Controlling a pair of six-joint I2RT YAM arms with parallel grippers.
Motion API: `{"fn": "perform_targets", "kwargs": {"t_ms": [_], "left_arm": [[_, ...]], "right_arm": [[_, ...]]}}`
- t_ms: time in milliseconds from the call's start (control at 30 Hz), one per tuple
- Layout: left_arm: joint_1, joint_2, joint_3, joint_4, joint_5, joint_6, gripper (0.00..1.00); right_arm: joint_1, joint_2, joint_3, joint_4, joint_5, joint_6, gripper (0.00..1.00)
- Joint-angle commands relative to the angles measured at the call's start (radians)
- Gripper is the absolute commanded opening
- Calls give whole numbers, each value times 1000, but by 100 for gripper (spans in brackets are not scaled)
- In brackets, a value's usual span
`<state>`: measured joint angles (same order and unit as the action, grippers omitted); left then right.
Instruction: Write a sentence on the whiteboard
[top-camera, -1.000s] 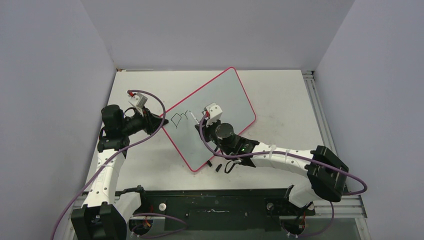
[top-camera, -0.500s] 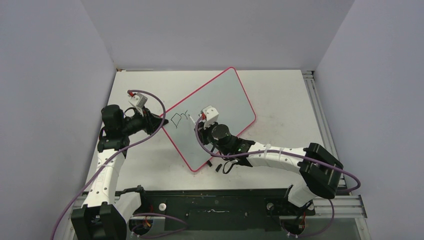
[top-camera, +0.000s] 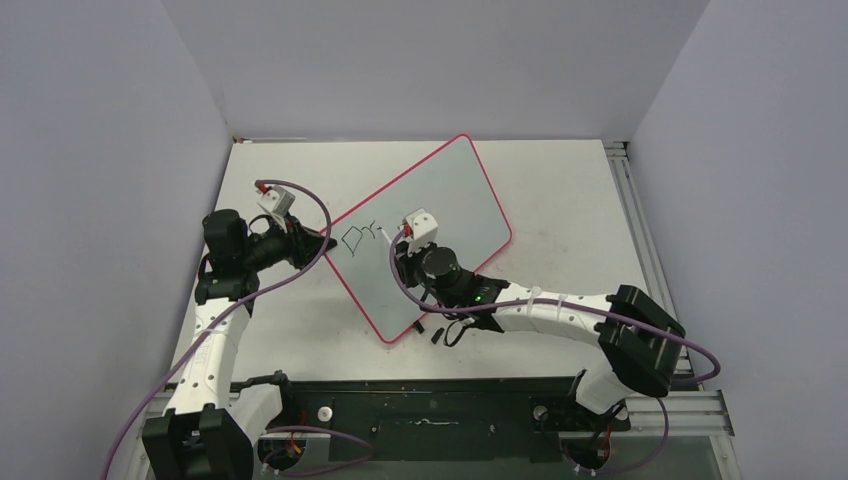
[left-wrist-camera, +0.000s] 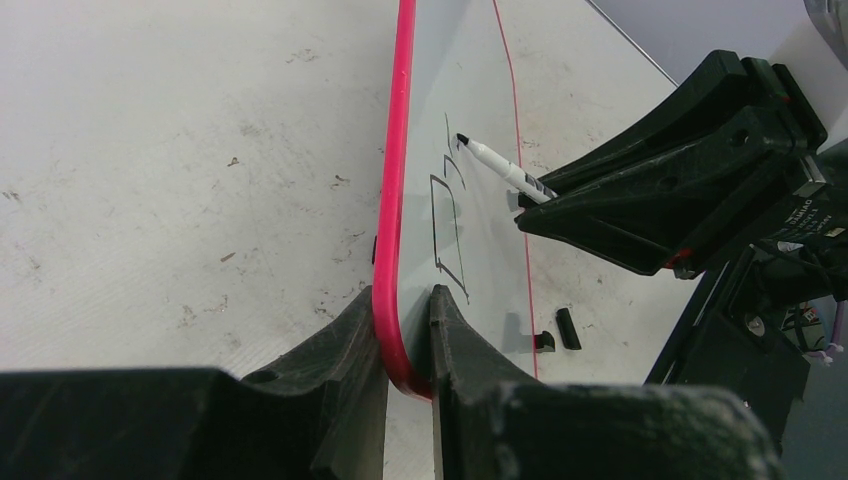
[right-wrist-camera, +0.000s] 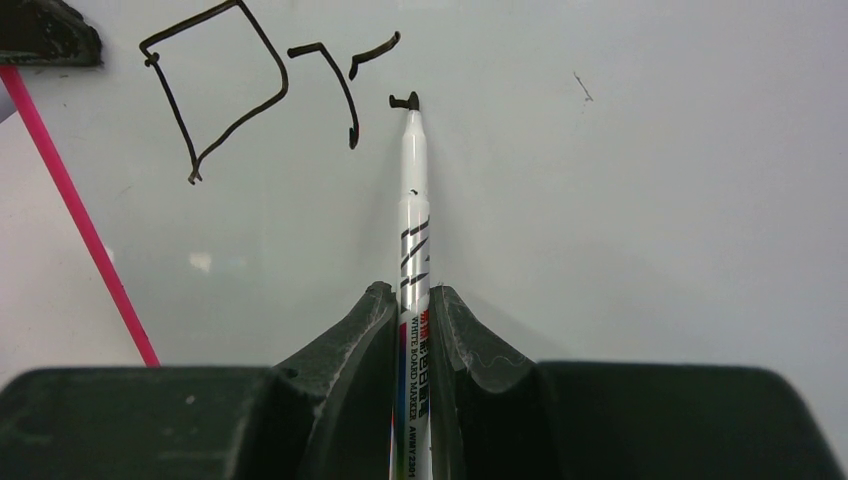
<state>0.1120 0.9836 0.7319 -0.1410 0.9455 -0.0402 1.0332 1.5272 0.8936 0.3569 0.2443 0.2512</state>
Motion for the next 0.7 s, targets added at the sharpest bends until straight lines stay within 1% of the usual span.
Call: {"fn": "perform_targets", "kwargs": {"t_ms": [0, 200, 667], "left_arm": [[-17, -4, -1, -60, -45, 130, 0], [-17, -4, 0, -60, -45, 131, 0], [-17, -5, 0, -60, -45, 131, 0]], "right_arm": [[-18, 12, 50, 0, 29, 10, 5], [-33, 19, 67, -3, 28, 6, 5], [-31, 32, 78, 5, -55, -47, 5]]}}
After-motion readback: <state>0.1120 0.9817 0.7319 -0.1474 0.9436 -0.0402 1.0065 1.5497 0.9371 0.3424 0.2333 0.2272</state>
